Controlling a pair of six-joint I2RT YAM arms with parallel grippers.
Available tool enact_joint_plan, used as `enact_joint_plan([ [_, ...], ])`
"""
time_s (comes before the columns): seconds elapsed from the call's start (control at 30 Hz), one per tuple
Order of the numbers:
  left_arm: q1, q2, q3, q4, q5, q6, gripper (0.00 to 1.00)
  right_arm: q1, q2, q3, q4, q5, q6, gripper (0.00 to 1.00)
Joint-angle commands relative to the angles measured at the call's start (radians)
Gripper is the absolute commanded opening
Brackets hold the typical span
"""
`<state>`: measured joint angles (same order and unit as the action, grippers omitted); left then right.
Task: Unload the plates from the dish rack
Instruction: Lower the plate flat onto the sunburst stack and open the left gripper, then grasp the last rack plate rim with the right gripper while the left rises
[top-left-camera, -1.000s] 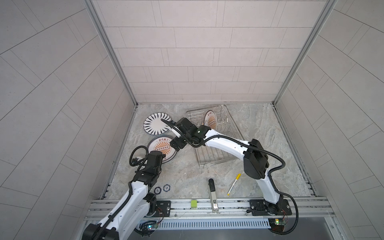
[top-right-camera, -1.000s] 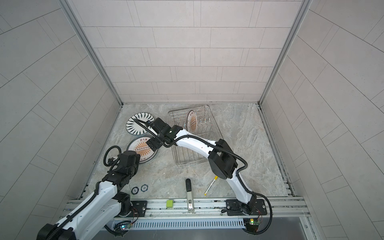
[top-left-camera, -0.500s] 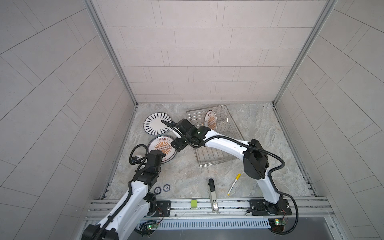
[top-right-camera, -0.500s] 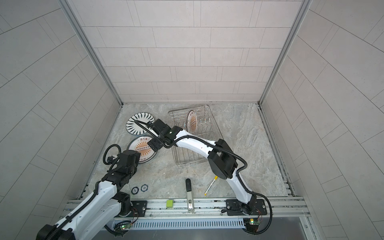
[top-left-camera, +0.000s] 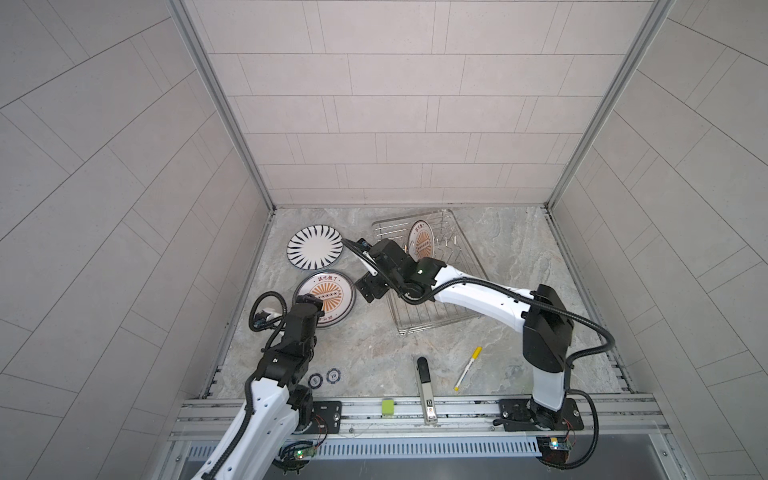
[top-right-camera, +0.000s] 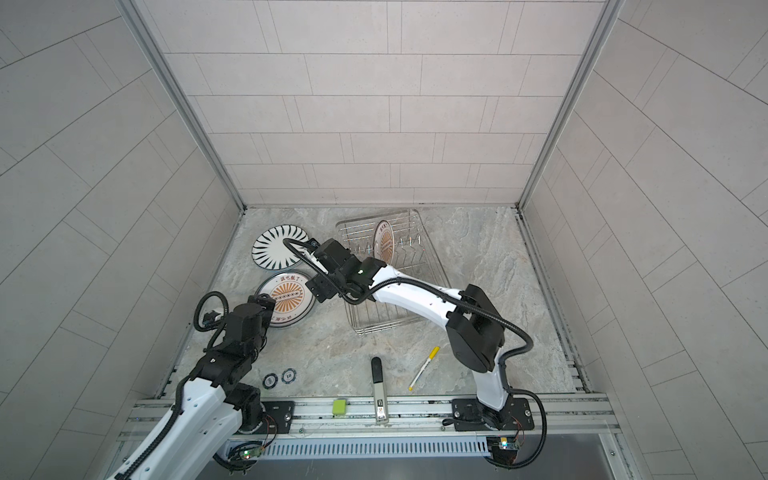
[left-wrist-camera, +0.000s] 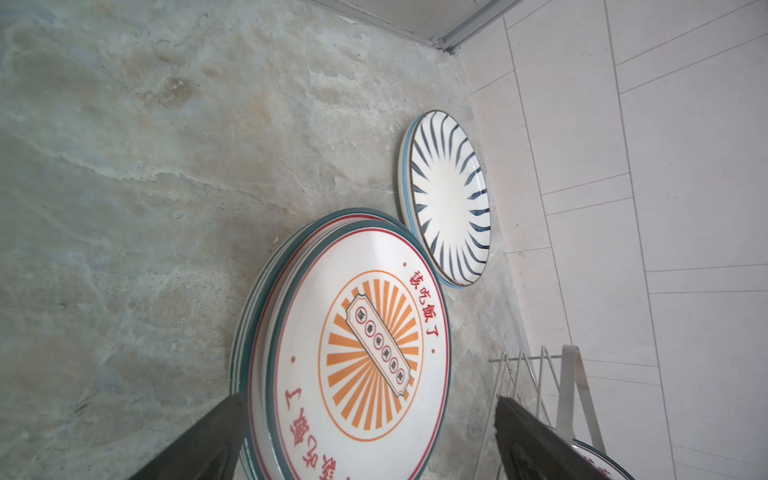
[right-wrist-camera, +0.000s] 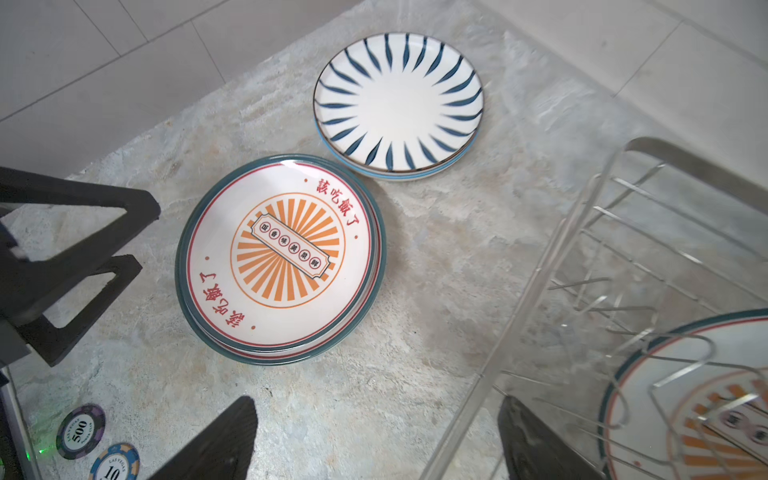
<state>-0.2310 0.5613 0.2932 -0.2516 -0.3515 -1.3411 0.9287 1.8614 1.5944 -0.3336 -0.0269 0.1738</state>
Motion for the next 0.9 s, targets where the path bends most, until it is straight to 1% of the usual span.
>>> enact_joint_plan([
  [0.0, -0.008, 0.002, 0.010, 0.169, 0.064, 0.141, 1.00, 0.003, -0.110, -0.091, 0.109, 0.080, 0.021, 0.93],
  [0.07, -0.045, 0.039, 0.037, 0.206, 0.092, 0.206, 1.00, -0.004, -0.175, -0.165, 0.160, 0.101, 0.031, 0.94],
  [0.17, -0.135, 0.107, 0.067, 0.286, 0.088, 0.304, 1.00, -0.024, -0.261, -0.258, 0.217, 0.138, 0.059, 0.95],
  [0.3, -0.258, 0.198, 0.098, 0.414, 0.073, 0.408, 1.00, -0.063, -0.346, -0.338, 0.242, 0.169, 0.083, 0.96],
  [0.43, -0.364, 0.256, 0.111, 0.532, 0.067, 0.586, 1.00, -0.135, -0.416, -0.422, 0.284, 0.184, 0.144, 0.97],
  [0.47, -0.378, 0.259, 0.105, 0.567, 0.067, 0.610, 1.00, -0.154, -0.431, -0.437, 0.294, 0.184, 0.159, 0.98],
  [0.5, -0.386, 0.261, 0.099, 0.601, 0.084, 0.662, 1.00, -0.174, -0.449, -0.460, 0.309, 0.186, 0.171, 0.98],
  [0.57, -0.386, 0.264, 0.079, 0.685, 0.165, 0.720, 1.00, -0.205, -0.475, -0.502, 0.335, 0.200, 0.194, 0.99],
  [0.63, -0.388, 0.276, 0.044, 0.821, 0.273, 0.769, 1.00, -0.232, -0.493, -0.531, 0.345, 0.243, 0.223, 1.00],
  [0.67, -0.389, 0.286, 0.043, 0.851, 0.308, 0.781, 1.00, -0.244, -0.500, -0.543, 0.352, 0.253, 0.236, 0.99],
  [0.7, -0.394, 0.300, 0.057, 0.854, 0.335, 0.801, 1.00, -0.257, -0.504, -0.557, 0.364, 0.262, 0.252, 1.00],
  [0.77, -0.404, 0.333, 0.093, 0.826, 0.352, 0.827, 1.00, -0.269, -0.505, -0.575, 0.383, 0.282, 0.262, 1.00],
  [0.87, -0.406, 0.404, 0.121, 0.866, 0.397, 0.830, 1.00, -0.286, -0.480, -0.561, 0.373, 0.291, 0.260, 1.00],
])
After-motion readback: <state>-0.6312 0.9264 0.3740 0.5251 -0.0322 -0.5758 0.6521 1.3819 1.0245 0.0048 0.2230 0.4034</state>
